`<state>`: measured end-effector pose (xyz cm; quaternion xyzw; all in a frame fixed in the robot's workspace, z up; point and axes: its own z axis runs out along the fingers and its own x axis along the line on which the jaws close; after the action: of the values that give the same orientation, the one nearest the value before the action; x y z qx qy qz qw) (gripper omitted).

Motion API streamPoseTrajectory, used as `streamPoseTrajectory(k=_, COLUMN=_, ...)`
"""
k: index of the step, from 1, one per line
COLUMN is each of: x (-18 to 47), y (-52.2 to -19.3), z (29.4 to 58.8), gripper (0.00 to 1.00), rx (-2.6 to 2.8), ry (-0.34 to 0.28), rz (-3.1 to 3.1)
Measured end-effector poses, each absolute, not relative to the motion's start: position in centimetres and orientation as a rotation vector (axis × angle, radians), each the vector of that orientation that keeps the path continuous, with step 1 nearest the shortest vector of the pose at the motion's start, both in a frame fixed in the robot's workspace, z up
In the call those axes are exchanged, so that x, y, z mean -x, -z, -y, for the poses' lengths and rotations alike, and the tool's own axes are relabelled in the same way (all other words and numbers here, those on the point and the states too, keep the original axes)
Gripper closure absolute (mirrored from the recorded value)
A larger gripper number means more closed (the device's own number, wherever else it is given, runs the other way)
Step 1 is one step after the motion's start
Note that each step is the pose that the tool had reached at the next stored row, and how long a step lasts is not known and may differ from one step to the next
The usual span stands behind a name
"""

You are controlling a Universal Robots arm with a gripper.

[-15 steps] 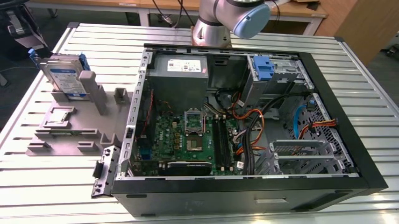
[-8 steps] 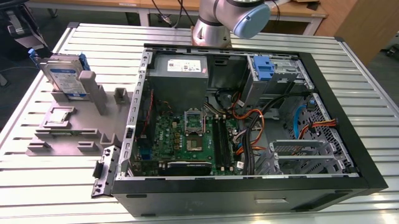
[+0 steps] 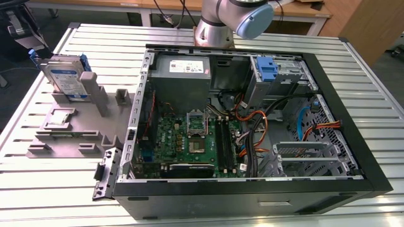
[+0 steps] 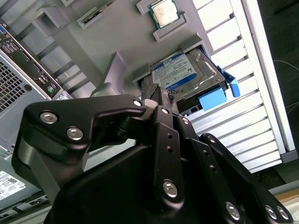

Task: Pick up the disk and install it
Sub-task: 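Reach for the disk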

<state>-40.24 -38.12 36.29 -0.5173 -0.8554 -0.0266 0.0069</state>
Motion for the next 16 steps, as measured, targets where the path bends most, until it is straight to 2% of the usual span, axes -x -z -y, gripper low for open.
streamPoseTrajectory(k=16, x=41.04, y=-36.18, z=38.10, gripper=0.90, rx=1.791, ry=0.084, rz=2.567)
